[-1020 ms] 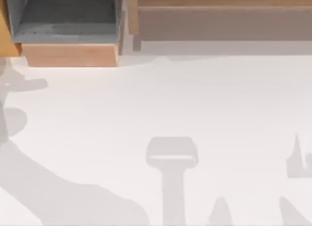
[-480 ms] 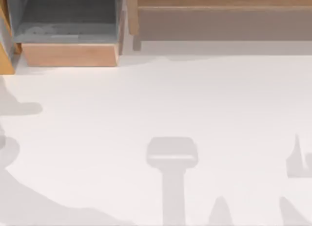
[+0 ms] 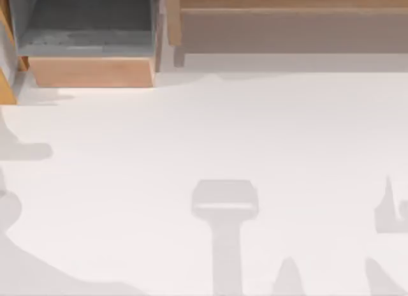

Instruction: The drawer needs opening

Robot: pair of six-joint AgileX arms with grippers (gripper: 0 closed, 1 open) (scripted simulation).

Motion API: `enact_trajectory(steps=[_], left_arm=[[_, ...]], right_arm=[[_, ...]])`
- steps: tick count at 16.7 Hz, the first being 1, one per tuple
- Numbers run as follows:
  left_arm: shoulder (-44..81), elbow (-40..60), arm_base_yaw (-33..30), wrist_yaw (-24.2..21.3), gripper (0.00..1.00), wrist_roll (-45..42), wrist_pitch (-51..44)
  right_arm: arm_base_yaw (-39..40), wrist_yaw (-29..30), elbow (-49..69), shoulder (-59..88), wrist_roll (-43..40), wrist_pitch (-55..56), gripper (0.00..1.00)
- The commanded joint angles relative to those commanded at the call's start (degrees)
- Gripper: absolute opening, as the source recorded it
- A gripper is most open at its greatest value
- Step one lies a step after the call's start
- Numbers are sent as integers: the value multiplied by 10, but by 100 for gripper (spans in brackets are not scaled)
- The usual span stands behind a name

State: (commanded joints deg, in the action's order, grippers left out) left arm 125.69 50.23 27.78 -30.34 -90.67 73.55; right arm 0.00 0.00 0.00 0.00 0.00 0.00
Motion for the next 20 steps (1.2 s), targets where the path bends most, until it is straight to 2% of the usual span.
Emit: enact_trajectory(steps=[6,12,20], left_arm=[[-42,-98,37,-38,0,-2,55],[-43,-103,40,-40,0,-3,59],[-88,-222,109,-108,0,-7,125]], right_arm=[[0,0,0,0,0,0,100],[0,0,0,0,0,0,100],[0,0,0,0,0,0,100]])
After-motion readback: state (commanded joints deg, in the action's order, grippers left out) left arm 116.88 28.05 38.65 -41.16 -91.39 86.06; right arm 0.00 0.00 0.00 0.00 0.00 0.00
